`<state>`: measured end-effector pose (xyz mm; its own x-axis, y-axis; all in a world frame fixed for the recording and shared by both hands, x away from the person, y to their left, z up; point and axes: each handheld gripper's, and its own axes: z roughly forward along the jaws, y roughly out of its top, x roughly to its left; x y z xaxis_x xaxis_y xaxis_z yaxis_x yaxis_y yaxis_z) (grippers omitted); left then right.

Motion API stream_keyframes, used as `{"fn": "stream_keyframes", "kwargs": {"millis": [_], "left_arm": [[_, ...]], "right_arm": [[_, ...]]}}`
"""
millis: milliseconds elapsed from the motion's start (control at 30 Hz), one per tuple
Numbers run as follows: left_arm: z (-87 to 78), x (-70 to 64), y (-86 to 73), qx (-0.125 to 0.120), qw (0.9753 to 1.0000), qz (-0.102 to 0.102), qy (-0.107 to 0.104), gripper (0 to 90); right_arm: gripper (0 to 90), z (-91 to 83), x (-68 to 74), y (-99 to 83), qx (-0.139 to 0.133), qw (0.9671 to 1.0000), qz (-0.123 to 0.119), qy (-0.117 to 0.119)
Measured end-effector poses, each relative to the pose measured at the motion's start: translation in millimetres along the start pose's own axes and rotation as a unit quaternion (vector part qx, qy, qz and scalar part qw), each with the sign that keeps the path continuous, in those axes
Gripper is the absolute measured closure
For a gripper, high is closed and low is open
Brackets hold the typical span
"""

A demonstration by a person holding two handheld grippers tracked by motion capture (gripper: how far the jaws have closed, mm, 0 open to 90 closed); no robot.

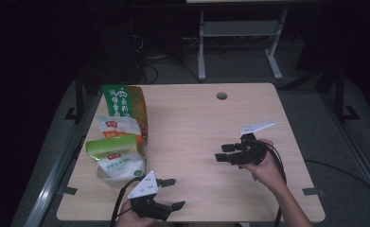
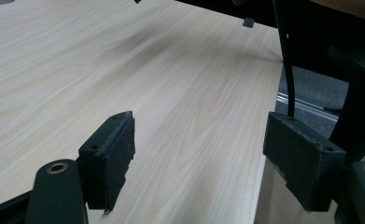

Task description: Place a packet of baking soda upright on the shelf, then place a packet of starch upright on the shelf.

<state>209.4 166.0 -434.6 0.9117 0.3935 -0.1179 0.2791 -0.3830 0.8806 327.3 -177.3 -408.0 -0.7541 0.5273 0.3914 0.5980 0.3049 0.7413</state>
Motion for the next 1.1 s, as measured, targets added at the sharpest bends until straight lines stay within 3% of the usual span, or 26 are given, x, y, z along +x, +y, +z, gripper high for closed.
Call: {"fn": "stream_keyframes", "kwargs": {"millis": [1100], "left_arm": [[1.0,-0.1,-0.4,0.002,1.0,0.001,0.0,24.8]], "right_arm": [[40.2,-24.6,-5.0,-50.4,-0.01,0.9992,0.036,-0.01]]}}
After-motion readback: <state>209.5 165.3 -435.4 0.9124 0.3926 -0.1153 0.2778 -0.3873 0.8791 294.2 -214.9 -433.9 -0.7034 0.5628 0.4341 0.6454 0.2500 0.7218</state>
